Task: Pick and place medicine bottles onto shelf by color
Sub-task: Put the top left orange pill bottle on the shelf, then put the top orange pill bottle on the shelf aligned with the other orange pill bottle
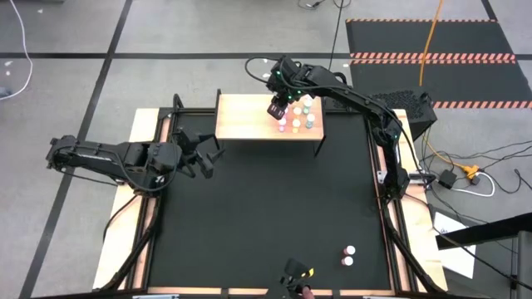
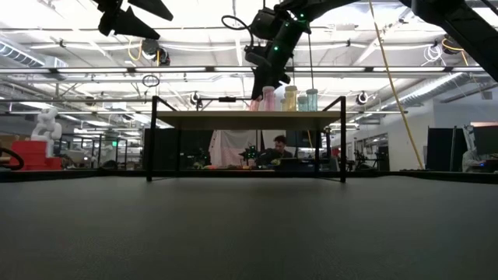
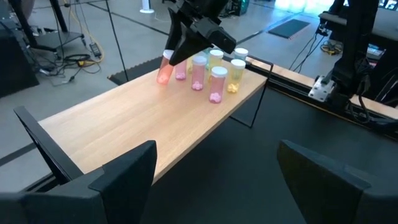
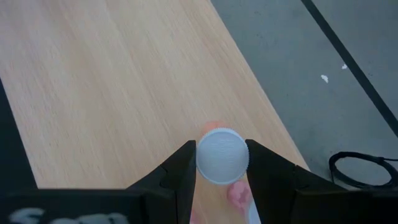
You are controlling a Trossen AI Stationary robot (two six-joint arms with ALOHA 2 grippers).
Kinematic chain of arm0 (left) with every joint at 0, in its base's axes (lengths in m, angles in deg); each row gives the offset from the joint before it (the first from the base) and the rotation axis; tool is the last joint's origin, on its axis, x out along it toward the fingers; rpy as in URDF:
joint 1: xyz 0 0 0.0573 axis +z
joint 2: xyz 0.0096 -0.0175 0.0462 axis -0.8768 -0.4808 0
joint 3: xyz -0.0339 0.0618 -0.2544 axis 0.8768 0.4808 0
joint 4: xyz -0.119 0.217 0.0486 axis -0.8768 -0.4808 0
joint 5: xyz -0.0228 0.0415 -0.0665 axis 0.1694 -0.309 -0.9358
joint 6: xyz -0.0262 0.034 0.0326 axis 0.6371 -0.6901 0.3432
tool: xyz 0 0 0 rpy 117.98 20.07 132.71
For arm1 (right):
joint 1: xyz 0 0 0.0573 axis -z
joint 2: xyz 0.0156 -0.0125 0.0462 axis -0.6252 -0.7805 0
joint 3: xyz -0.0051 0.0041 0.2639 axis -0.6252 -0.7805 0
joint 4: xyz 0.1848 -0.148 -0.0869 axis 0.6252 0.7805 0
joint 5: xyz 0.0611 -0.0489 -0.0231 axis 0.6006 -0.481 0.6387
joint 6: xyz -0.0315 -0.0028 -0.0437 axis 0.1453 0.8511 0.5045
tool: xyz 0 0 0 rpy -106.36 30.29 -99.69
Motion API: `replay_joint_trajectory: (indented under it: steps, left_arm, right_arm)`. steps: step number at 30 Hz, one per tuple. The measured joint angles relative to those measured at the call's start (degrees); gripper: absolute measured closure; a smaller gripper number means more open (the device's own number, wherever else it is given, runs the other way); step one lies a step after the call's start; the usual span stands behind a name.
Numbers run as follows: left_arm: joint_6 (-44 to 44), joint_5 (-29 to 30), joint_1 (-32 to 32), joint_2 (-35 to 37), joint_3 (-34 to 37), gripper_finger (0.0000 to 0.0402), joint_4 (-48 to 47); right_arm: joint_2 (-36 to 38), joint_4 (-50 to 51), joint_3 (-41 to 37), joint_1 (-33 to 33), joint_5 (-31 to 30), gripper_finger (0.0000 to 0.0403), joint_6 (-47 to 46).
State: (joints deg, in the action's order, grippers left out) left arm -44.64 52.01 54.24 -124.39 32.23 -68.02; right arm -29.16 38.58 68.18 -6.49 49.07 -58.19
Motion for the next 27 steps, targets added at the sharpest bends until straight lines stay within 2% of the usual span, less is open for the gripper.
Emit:
replay_joint_trajectory:
  steps: [7, 17, 27]
  left_arm:
    - [0.76, -0.09, -0.02, -0.01, 0.0, 0.0069, 0.0]
    - [0.76, -0.35, -0.02, 0.0, 0.0, 0.0069, 0.0]
    - [0.32, -0.37, -0.02, 0.0, 0.0, 0.0069, 0.0]
  right_arm:
    - [0.0, 0.0, 0.0, 0.0, 0.24, 0.0276, 0.85]
    - [0.0, -0.37, 0.0, 0.0, 1.55, 0.023, 0.7]
    - [0.0, -3.74, 0.0, 0.0, 1.2, 0.0227, 0.81]
